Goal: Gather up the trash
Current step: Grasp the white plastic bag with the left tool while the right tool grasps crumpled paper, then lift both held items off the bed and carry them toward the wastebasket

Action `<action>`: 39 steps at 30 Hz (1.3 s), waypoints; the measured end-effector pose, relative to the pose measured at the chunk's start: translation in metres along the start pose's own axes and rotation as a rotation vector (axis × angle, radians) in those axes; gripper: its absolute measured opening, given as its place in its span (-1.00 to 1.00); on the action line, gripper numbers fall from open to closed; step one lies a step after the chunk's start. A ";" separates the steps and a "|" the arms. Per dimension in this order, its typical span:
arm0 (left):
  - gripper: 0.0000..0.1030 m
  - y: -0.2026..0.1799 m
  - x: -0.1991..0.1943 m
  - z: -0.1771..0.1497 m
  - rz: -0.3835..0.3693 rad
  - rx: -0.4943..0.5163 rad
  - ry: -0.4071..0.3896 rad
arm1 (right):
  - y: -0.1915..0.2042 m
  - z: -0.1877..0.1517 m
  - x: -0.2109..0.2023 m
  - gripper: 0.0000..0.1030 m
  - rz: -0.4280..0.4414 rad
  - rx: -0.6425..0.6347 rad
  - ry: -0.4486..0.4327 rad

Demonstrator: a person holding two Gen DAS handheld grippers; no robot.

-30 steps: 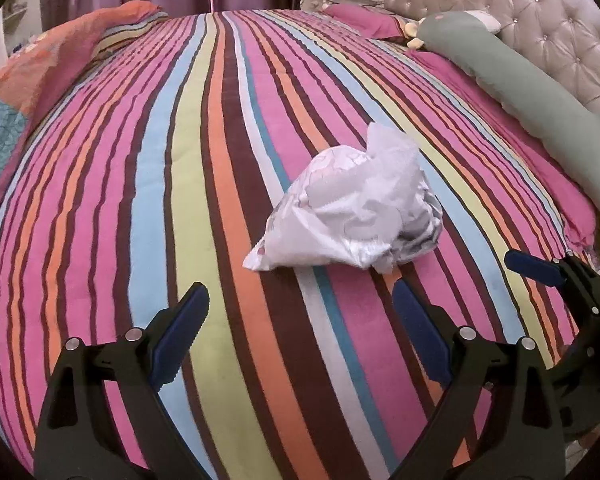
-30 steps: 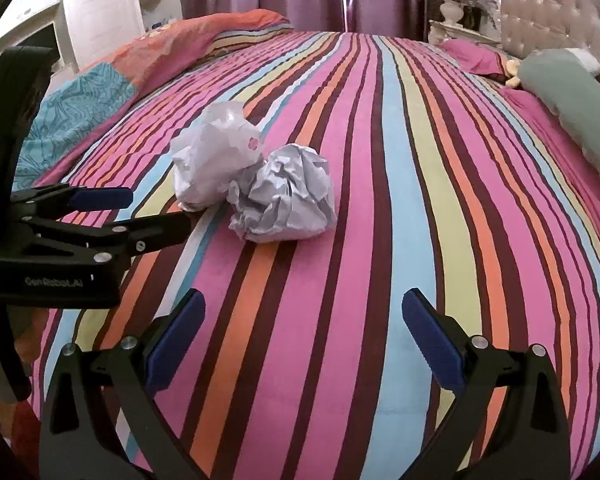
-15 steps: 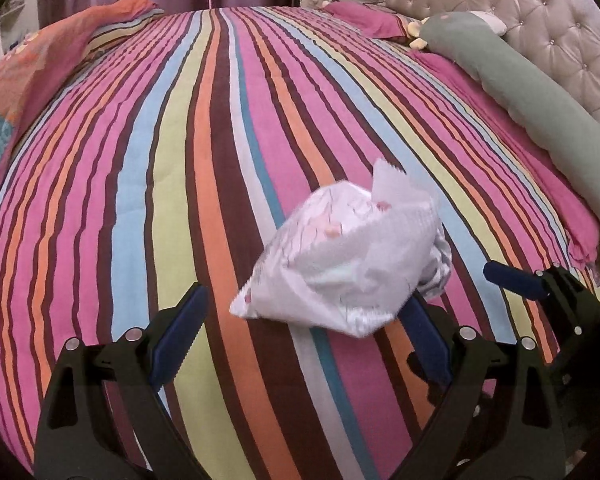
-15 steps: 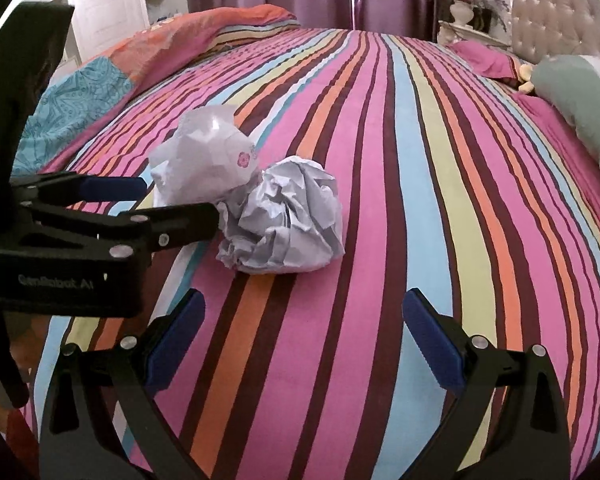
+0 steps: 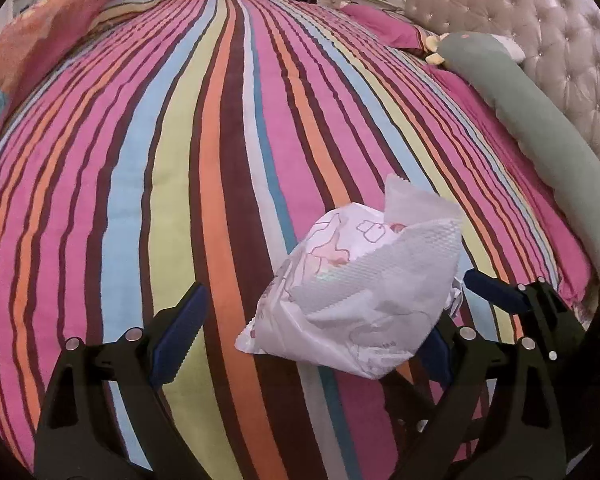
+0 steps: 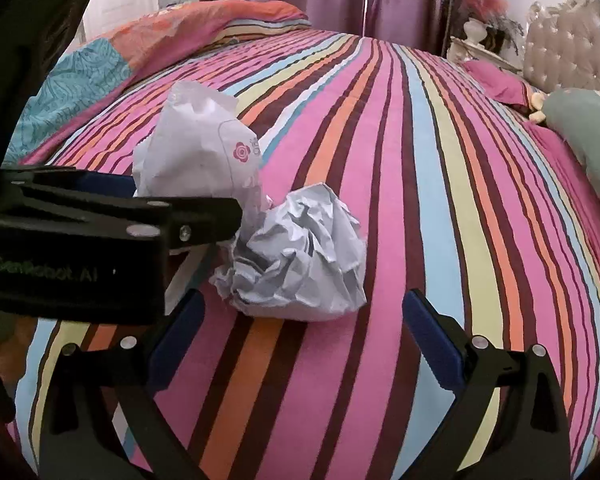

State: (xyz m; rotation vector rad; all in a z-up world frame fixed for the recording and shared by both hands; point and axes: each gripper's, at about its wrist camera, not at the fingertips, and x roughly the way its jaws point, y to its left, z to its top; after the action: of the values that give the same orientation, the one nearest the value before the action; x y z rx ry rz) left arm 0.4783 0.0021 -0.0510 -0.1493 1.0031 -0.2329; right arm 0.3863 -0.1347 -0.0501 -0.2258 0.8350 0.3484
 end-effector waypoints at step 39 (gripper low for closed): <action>0.43 0.012 0.029 0.011 0.042 -0.004 0.046 | -0.024 0.014 0.025 0.09 -0.010 0.109 0.063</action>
State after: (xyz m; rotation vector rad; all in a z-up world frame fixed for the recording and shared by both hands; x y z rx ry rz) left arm 0.5040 0.0065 -0.0714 -0.1264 1.0517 -0.1968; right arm 0.4208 -0.1471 -0.0590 -0.1396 0.9119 0.2869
